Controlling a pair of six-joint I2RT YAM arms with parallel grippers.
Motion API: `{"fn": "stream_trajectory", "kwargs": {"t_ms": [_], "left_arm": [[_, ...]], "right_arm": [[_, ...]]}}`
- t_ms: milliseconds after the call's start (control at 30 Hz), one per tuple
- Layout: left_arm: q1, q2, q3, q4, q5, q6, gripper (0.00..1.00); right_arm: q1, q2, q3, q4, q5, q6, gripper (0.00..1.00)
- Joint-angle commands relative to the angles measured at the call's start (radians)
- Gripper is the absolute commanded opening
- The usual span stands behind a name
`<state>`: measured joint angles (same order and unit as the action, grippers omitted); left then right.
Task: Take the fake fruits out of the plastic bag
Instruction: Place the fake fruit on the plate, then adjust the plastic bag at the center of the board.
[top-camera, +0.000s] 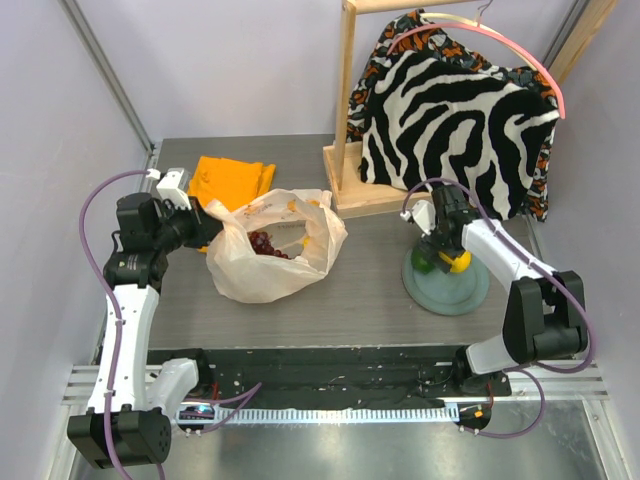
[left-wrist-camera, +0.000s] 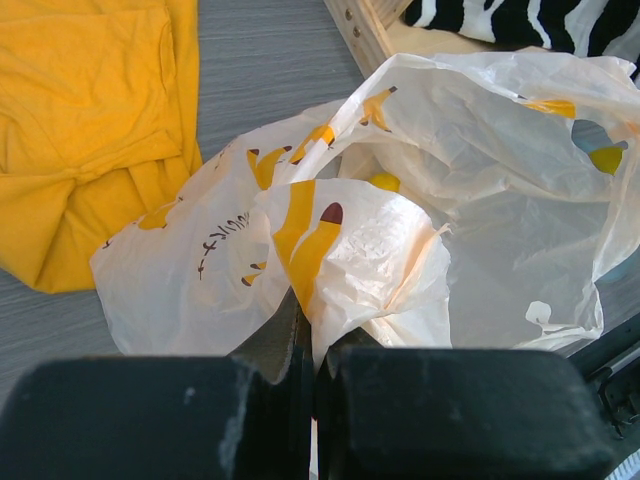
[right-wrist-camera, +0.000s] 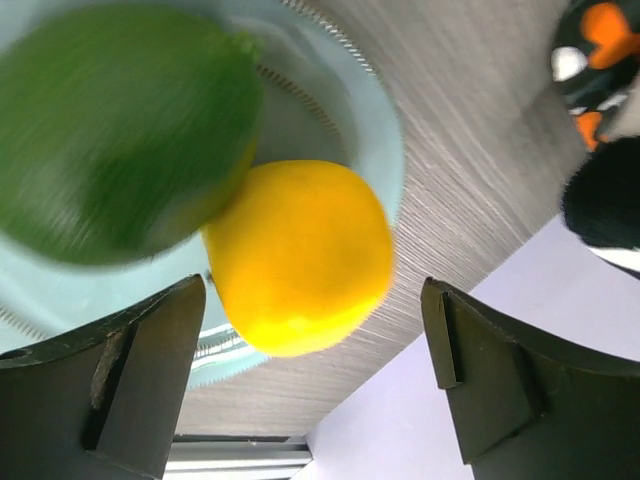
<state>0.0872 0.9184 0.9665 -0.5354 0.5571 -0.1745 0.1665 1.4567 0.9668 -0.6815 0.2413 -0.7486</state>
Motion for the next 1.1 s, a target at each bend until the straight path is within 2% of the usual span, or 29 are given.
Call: {"fn": "stream_trajectory", "kwargs": {"t_ms": [0, 133, 233, 267, 367, 400, 500, 567, 633, 767, 833, 867, 1000, 1067], "left_arm": [[-0.003, -0.023, 0.0, 0.037, 0.009, -0.002, 0.01], [-0.001, -0.03, -0.008, 0.046, 0.013, -0.01, 0.01], [-0.003, -0.045, -0.015, 0.041, 0.012, -0.011, 0.01], [-0.001, -0.05, -0.017, 0.029, 0.012, -0.01, 0.01], [-0.001, -0.07, -0.012, -0.015, 0.01, 0.012, 0.01], [-0.001, -0.073, -0.009, -0.03, 0.006, 0.023, 0.0], [-0.003, -0.078, 0.011, -0.099, -0.017, 0.079, 0.0], [-0.001, -0.075, 0.026, -0.148, -0.032, 0.131, 0.0], [0.012, -0.059, 0.05, -0.182, -0.065, 0.171, 0.0], [0.031, -0.009, 0.11, -0.308, -0.1, 0.288, 0.0], [0.031, -0.015, 0.109, -0.324, -0.114, 0.322, 0.0], [0.031, -0.022, 0.103, -0.331, -0.117, 0.326, 0.0], [0.031, -0.082, 0.071, -0.362, -0.111, 0.316, 0.0], [0.031, -0.128, 0.057, -0.382, -0.096, 0.306, 0.0]], "right_arm": [[0.001, -0.088, 0.113, -0.104, -0.034, 0.02, 0.97], [0.002, -0.119, 0.212, -0.18, -0.059, 0.052, 0.97], [0.007, -0.108, 0.398, -0.249, -0.285, 0.121, 0.97], [0.017, -0.09, 0.447, -0.251, -0.41, 0.147, 0.96], [0.146, -0.033, 0.639, -0.199, -0.517, 0.287, 0.92], [0.228, 0.011, 0.73, -0.167, -0.555, 0.311, 0.86], [0.336, 0.101, 0.863, -0.09, -0.66, 0.362, 0.73], [0.421, 0.138, 0.898, -0.075, -0.707, 0.327, 0.66], [0.484, 0.18, 0.885, -0.037, -0.75, 0.29, 0.6], [0.547, 0.251, 0.796, 0.034, -0.816, 0.269, 0.53], [0.567, 0.267, 0.687, 0.098, -0.814, 0.235, 0.52], [0.591, 0.271, 0.596, 0.14, -0.78, 0.232, 0.52], [0.671, 0.33, 0.481, 0.25, -0.573, 0.242, 0.53], [0.718, 0.288, 0.376, 0.301, -0.466, 0.223, 0.54]]}}
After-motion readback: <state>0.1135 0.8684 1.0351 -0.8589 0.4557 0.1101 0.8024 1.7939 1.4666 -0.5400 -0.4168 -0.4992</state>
